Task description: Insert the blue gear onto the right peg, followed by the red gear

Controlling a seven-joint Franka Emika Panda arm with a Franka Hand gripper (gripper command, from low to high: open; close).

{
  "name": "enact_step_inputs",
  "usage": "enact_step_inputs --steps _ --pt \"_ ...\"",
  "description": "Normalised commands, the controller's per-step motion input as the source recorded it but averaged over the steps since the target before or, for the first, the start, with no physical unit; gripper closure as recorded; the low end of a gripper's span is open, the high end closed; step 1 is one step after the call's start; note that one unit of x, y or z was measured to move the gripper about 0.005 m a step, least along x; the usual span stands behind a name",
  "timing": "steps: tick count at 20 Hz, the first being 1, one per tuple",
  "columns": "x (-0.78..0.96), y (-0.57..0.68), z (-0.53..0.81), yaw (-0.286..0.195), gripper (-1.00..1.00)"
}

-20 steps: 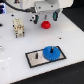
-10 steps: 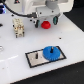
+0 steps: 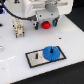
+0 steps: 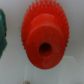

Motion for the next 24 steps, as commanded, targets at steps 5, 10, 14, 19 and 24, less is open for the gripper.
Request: enact_step_inputs --steps 5,10,14,19,24 --pt "-0.08 0.05 -0.03 0.000 1.00" --pt "0.00 0.06 0.00 0.000 1.00" --pt "0.00 0.02 0.01 0.000 1.00" --pt "-0.06 0.07 0.04 0.000 1.00" --pt "0.21 0.09 0.42 0.000 1.00"
